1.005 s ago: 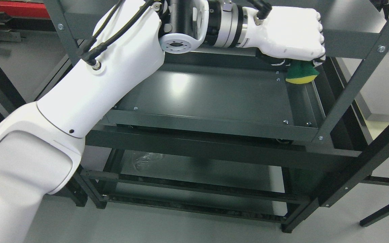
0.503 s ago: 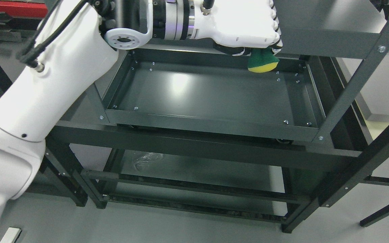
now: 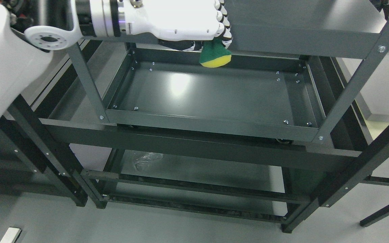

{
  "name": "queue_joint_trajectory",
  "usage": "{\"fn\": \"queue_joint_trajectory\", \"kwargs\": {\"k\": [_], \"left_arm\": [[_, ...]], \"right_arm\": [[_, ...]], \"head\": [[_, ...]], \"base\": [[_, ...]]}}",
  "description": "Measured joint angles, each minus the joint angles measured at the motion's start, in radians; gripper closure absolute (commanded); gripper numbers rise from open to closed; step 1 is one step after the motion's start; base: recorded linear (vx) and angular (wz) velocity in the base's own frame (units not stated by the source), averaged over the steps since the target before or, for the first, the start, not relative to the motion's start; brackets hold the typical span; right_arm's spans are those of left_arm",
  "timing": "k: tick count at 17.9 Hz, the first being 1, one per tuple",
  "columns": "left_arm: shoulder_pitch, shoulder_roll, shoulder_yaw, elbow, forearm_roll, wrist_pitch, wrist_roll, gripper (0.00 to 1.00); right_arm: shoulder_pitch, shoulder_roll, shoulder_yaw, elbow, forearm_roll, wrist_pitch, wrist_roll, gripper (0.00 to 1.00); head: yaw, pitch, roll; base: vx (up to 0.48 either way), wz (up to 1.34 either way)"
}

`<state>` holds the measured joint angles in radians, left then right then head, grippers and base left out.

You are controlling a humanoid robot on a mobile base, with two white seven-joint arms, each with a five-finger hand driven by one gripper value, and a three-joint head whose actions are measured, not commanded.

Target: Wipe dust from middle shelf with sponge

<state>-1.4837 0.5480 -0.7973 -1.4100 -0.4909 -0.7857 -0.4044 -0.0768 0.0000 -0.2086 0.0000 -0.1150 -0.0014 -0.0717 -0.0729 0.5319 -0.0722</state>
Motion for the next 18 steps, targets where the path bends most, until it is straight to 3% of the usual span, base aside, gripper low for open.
{"fn": "queue_joint_trajectory", "kwargs": {"k": [10,15,18], "left_arm": [[0.044,0.296,0.040,-0.076,0.191,0.000,-0.152,0.99],[0.155,0.407,0.127,-0.083,0.235,0.000,-0.175,1.00],[0.249,0.445,0.199,-0.087,0.334,0.000,-0.174,1.00]], "right_arm": [[0.000,0.000,0.000,0.000,0.000,0.000,0.000,0.00],[0.000,0.000,0.000,0.000,0.000,0.000,0.000,0.00],[0.000,0.000,0.000,0.000,0.000,0.000,0.000,0.00]], "head": [[0.0000,0.000,0.000],[0.0000,0.000,0.000],[0.0000,0.000,0.000]], "base": [[0.000,0.00],[0.000,0.00],[0.000,0.00]]}}
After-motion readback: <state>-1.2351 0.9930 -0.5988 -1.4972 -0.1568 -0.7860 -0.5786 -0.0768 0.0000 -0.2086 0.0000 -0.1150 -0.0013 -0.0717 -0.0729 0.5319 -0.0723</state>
